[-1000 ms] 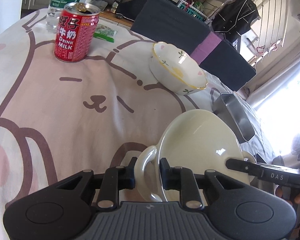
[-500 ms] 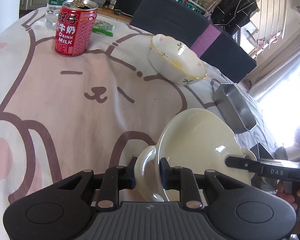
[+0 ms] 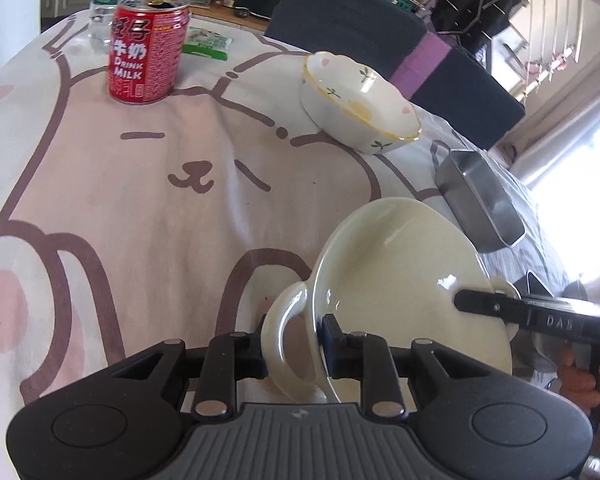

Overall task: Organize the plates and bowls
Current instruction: 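Lift the cream two-handled bowl off the table with both tools, then carry the held cream bowl with both tools toward the white plate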

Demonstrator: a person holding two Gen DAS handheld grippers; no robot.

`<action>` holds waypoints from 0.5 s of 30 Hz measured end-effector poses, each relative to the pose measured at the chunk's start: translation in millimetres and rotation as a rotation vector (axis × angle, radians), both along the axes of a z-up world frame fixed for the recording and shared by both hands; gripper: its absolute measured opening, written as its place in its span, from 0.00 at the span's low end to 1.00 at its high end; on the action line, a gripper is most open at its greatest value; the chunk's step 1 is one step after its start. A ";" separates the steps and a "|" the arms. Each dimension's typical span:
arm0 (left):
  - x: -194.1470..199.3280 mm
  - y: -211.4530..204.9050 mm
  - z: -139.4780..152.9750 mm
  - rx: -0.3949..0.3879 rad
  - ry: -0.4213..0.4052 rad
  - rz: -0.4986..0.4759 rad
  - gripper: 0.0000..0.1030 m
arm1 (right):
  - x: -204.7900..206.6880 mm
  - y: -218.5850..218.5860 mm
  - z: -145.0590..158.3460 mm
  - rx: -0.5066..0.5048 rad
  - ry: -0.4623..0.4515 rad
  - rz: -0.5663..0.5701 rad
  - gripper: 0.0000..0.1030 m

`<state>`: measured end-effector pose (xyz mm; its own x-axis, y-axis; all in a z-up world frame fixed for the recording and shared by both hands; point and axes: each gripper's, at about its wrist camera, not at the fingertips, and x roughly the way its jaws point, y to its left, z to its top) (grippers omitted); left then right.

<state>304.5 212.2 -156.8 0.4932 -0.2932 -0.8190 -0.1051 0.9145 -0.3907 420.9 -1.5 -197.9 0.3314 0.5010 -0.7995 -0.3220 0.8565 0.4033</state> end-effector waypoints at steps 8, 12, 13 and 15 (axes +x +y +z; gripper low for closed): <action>-15.8 -2.4 33.1 0.001 -0.083 0.033 0.24 | -13.6 -2.0 22.7 0.006 -0.071 -0.010 0.25; -27.7 -10.1 57.5 0.006 -0.126 0.044 0.23 | -22.0 -11.6 42.9 0.051 -0.089 -0.033 0.25; -30.6 -13.0 62.8 0.006 -0.134 0.044 0.23 | -24.7 -14.1 47.9 0.057 -0.091 -0.038 0.25; -37.3 -20.2 73.7 0.009 -0.153 0.043 0.23 | -31.9 -20.3 58.1 0.063 -0.103 -0.042 0.24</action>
<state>267.2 192.0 -83.0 0.6247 -0.2617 -0.7357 -0.0844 0.9141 -0.3967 389.0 -21.8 -139.8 0.4325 0.5328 -0.7274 -0.3287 0.8444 0.4230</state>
